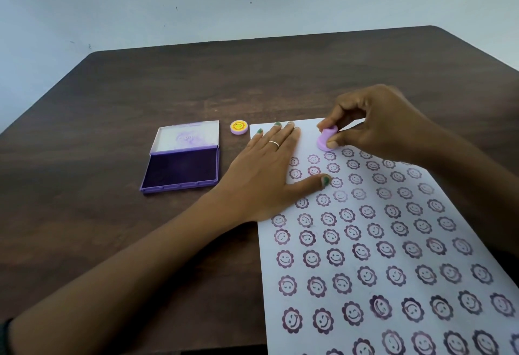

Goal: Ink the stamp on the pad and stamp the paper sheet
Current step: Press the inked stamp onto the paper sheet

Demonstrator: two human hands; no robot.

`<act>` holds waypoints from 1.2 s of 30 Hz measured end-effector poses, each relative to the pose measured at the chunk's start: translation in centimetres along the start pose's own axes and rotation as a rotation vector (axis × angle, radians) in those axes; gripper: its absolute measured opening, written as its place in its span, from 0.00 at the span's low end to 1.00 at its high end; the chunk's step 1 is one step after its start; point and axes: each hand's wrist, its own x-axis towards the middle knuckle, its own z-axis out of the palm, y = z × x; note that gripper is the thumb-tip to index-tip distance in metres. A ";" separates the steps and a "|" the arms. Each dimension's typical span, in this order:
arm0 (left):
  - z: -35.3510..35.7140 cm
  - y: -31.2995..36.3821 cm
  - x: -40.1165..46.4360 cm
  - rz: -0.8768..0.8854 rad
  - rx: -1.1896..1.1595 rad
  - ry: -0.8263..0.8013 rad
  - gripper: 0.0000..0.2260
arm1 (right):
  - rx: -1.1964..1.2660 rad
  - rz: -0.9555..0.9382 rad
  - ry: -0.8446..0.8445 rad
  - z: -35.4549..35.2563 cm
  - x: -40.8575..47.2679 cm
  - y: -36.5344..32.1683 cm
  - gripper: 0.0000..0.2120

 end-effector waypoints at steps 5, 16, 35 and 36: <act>0.0 0.0 0.1 0.001 0.005 0.001 0.43 | -0.011 -0.002 0.001 -0.1 0.1 0.0 0.11; -0.1 0.0 0.0 -0.002 0.007 -0.003 0.41 | 0.030 -0.005 0.021 0.0 0.0 0.3 0.12; -0.2 0.2 -0.1 0.007 0.012 0.035 0.38 | 1.029 0.213 0.295 -0.4 -0.3 2.9 0.13; -0.2 0.2 -0.1 0.010 0.013 0.040 0.38 | 1.040 0.224 0.289 -0.3 -0.3 3.0 0.13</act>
